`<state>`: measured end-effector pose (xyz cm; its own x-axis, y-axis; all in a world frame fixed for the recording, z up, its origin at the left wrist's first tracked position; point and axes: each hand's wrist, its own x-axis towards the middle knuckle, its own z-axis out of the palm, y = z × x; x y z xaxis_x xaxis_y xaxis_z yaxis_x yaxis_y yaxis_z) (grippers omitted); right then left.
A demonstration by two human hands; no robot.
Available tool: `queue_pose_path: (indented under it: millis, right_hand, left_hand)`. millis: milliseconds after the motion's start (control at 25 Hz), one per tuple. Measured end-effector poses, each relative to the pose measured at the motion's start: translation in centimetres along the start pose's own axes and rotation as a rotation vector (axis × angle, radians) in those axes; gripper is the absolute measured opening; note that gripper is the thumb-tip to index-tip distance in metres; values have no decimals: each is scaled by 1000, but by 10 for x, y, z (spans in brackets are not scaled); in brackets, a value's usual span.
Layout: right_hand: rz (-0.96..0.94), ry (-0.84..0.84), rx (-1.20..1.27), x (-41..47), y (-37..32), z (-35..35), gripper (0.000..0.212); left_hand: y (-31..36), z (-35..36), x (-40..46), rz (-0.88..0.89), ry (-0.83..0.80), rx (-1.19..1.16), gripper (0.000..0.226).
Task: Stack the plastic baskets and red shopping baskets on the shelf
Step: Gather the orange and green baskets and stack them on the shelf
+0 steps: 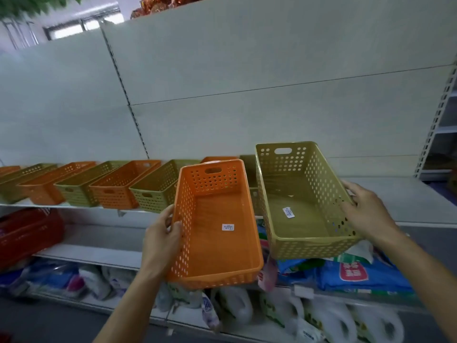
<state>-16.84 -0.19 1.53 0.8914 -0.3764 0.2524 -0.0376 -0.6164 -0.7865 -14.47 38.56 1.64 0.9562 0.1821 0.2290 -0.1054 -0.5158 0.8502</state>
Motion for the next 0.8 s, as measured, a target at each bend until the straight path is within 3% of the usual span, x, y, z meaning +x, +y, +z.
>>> queue_pose_path:
  millis: [280, 560, 800]
  right_hand:
    - [35, 112, -26, 25, -70, 80, 49]
    - [28, 219, -65, 99, -98, 105, 46]
    - [107, 312, -72, 172, -105, 144, 44]
  left_hand:
    - [-22, -73, 104, 105, -44, 24, 46]
    - [-22, -84, 205, 157, 40, 30, 47]
    - [-33, -89, 273, 96, 130, -10, 45]
